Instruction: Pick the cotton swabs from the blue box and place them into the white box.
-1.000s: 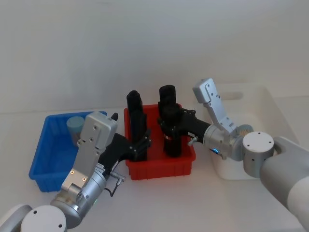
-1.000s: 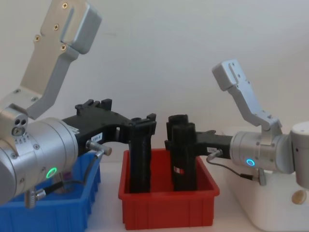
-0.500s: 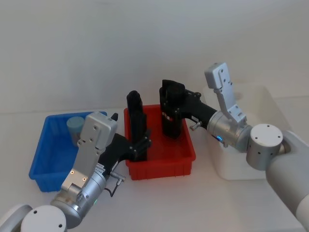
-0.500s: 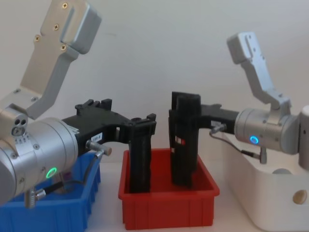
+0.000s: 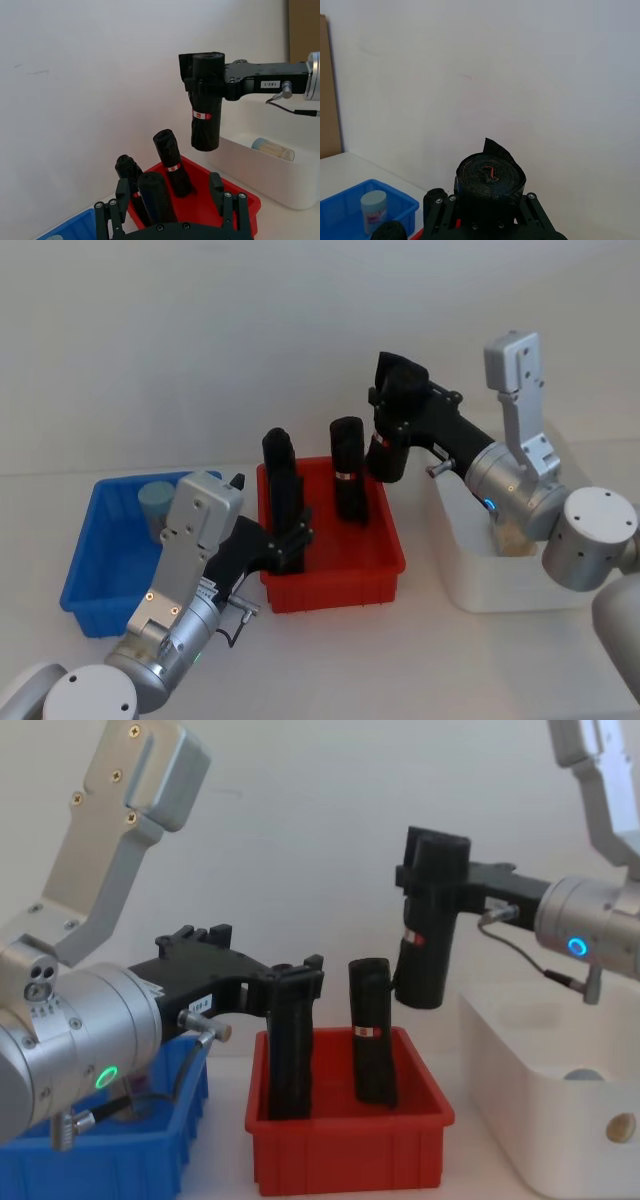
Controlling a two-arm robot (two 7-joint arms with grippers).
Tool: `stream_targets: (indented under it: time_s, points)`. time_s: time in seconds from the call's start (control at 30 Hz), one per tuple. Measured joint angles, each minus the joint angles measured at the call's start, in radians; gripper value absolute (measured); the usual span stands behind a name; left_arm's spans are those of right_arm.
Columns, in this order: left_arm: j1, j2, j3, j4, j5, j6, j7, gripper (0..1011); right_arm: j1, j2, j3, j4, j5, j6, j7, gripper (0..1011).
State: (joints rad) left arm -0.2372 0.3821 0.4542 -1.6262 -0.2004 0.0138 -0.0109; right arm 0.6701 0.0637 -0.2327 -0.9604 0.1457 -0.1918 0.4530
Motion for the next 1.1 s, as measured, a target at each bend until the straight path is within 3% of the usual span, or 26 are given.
stream_targets:
  time_s: [0.17,0.53,0.73,1.1]
  points:
    - [0.0,0.0,0.0,0.0,0.0,0.0,0.0,1004,-0.058,0.025,0.016,-0.117,0.007,0.038,-0.054,446]
    - [0.0,0.0,0.0,0.0,0.0,0.0,0.0,1004,-0.158,0.075,0.052,-0.287,0.011,0.127,-0.172,445]
    - [0.0,0.0,0.0,0.0,0.0,0.0,0.0,1004,-0.201,0.098,0.071,-0.342,0.013,0.182,-0.224,445]
    - [0.0,0.0,0.0,0.0,0.0,0.0,0.0,1004,-0.248,0.123,0.091,-0.369,0.017,0.236,-0.271,445]
